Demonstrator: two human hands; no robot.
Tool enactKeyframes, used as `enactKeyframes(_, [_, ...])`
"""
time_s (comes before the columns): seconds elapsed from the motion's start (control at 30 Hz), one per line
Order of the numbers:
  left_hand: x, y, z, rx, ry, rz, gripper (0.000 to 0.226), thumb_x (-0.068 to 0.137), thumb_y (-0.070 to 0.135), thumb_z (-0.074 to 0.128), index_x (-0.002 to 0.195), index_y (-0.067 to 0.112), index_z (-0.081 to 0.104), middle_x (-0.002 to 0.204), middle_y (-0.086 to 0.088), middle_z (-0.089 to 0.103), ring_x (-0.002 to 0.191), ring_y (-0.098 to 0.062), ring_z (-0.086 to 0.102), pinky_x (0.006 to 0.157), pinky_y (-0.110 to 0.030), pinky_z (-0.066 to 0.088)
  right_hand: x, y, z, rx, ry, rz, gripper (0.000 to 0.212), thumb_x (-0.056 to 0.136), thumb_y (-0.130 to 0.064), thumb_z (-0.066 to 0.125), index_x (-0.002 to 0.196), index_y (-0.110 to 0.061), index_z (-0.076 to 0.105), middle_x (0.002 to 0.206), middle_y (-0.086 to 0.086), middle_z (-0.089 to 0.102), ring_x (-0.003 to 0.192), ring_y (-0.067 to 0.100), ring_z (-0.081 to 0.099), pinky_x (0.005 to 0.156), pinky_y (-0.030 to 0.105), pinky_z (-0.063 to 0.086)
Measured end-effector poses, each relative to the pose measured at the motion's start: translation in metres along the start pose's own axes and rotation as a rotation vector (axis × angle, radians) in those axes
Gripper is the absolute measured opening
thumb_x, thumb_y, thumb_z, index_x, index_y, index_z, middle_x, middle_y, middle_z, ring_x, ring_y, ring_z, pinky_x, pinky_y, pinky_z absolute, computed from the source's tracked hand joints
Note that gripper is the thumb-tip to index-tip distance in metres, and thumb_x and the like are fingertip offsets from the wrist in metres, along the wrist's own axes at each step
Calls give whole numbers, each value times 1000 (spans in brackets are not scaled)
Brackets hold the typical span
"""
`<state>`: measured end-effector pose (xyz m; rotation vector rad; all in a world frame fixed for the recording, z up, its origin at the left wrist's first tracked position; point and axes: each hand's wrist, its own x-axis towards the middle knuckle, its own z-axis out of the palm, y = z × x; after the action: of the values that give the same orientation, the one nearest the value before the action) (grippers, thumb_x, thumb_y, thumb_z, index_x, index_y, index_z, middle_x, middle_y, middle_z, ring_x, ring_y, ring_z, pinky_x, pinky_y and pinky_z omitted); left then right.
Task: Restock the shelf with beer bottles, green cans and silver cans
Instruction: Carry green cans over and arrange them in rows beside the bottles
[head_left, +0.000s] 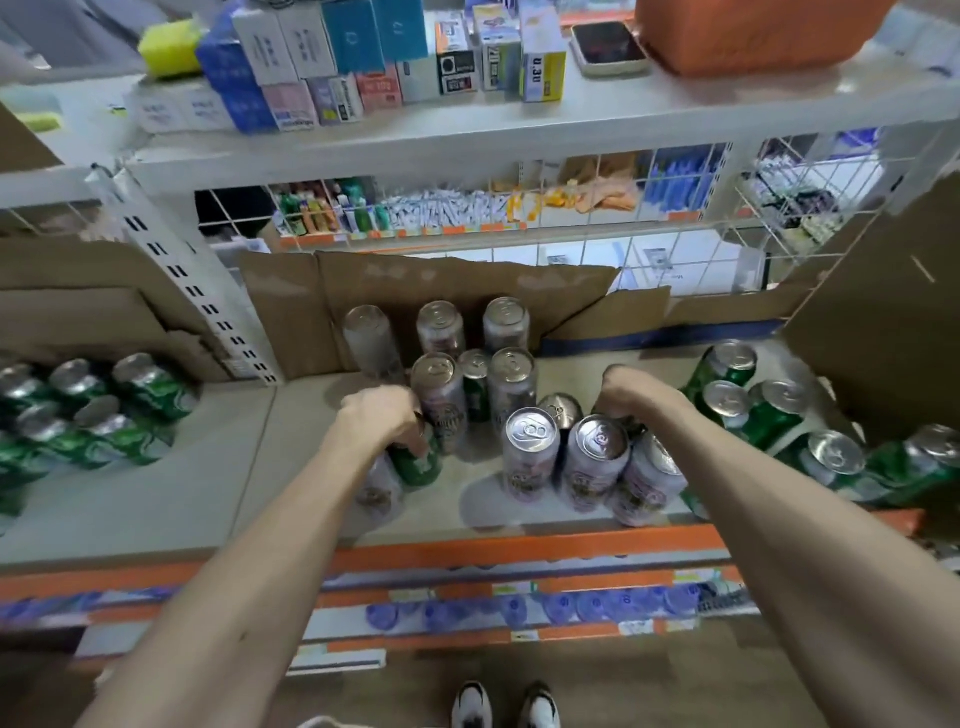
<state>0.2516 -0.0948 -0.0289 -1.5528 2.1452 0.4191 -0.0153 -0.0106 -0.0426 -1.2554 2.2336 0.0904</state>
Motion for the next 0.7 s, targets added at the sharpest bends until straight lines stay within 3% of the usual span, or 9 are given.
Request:
enactKeyframes(0.2, [5,3,4,-6,-20,-12,54,63,41,86,104,16,64,94,-4,60,99,-29,65,86,-41,55,2,-1,-1,-86,-37,19,14,88,-15,67,90,-3,60,91,15,56,83,27,54,68,26,41])
enactKeyframes(0.37, [7,-4,12,12,-31,-48,59,69,36,86,117,16,59,113,-6,63,107,-27,62,85,-39,52,0,6,-6,-156,-55,29,19,92,-20,61,101,-3,61,97,14,55,88,26,53,75,31,44])
enactKeyframes(0.53, [8,-11,13,0,-10,-62,69,65,45,86,121,17,58,116,-5,65,103,-25,62,82,-36,52,1,16,-3,-147,-52,6,22,90,-26,59,97,-5,56,103,15,59,89,29,55,74,31,44])
enactKeyframes(0.7, [10,-14,16,12,10,-44,72,59,49,88,118,18,59,113,-5,67,101,-25,64,84,-36,54,0,24,-2,-87,-17,-48,36,91,-27,56,116,-2,60,116,18,64,98,31,59,77,31,46])
